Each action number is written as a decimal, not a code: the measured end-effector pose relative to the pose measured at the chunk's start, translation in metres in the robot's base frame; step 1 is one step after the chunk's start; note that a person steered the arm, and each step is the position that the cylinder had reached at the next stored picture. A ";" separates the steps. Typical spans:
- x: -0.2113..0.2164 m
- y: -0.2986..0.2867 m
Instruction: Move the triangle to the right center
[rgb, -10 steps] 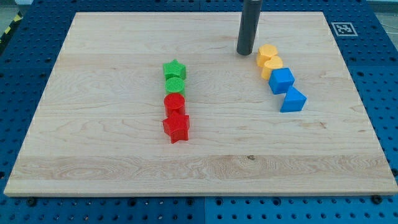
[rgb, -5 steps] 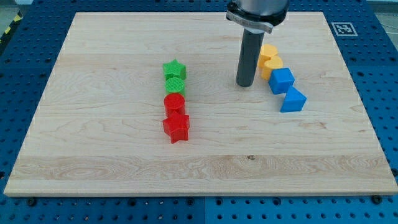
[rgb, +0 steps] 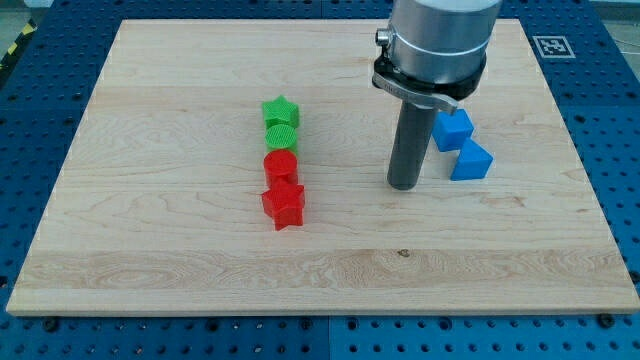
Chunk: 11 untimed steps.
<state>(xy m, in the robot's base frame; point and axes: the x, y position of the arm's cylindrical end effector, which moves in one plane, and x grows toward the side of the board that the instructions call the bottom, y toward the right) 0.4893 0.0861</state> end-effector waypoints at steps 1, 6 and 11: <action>0.004 0.000; -0.014 0.080; -0.032 0.119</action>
